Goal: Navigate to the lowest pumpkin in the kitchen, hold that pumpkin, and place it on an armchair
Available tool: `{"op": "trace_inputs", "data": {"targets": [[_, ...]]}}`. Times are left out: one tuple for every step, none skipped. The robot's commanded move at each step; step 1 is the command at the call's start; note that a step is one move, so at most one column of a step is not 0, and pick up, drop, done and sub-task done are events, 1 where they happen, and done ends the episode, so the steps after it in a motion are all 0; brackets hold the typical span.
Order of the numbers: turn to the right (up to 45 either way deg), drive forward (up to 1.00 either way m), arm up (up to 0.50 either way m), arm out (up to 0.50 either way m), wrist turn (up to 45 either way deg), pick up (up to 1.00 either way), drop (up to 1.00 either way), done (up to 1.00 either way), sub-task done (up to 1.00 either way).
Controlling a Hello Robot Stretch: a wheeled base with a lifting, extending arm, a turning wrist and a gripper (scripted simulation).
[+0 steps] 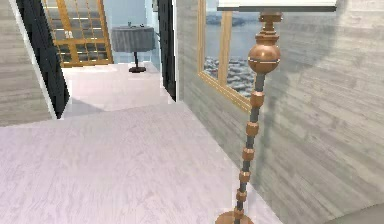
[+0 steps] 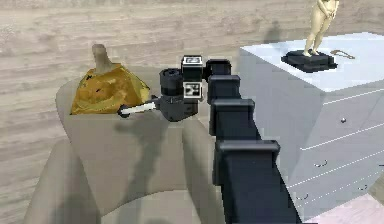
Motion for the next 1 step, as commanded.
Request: {"op": "trace_inputs", "data": {"targets": [[0.0,0.00,-0.38,0.00,0.0,0.00,0.00,0.00,0.00]]}}
